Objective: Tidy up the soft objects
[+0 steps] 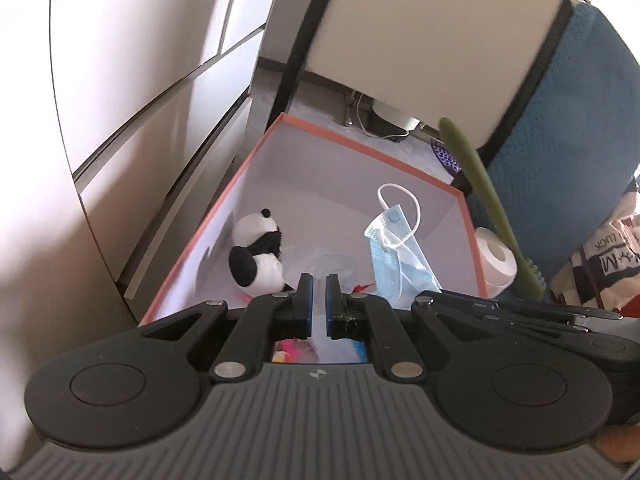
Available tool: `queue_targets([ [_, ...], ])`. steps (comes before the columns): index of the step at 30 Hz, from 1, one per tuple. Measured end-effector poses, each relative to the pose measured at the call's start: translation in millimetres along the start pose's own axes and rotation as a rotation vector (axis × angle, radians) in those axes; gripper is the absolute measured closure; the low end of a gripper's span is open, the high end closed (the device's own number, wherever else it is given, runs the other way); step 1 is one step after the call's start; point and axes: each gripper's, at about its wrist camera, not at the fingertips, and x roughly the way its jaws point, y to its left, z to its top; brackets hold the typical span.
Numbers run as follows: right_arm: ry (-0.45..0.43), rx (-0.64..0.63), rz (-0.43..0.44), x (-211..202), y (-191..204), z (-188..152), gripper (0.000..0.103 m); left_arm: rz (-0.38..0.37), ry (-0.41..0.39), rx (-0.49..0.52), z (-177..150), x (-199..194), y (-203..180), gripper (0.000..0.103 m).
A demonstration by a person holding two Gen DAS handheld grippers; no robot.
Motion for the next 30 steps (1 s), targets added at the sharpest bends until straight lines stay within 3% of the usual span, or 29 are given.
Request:
queue_targets([
  [10, 0.014, -0.033, -0.037, 9.9, 1.1, 9.4, 0.090, -0.024, 0.025, -0.036, 3.3, 11.8, 12.5, 0.094],
  [12, 0.022, -0.030, -0.059, 7.3, -1.3, 10.4, 0.079, -0.028, 0.030, -0.040, 3.6, 9.1, 10.8, 0.080],
  [13, 0.019, -0.021, -0.061, 4.8, -3.3, 10.8, 0.068, -0.023, 0.027, -0.044, 4.0, 6.6, 10.3, 0.063],
  [14, 0.011, -0.009, -0.056, 0.9, -5.3, 11.0, 0.064, -0.014, 0.021, -0.048, 4.3, 2.9, 9.2, 0.053],
  [20, -0.042, 0.013, -0.047, -26.4, -10.5, 15.1, 0.061, 0.005, -0.034, 0.008, 7.9, -26.8, -3.8, 0.052],
  [30, -0.172, -0.024, -0.019, -114.6, -14.5, 17.4, 0.061, -0.014, -0.088, 0.022, 6.1, -83.0, -47.3, 0.052],
])
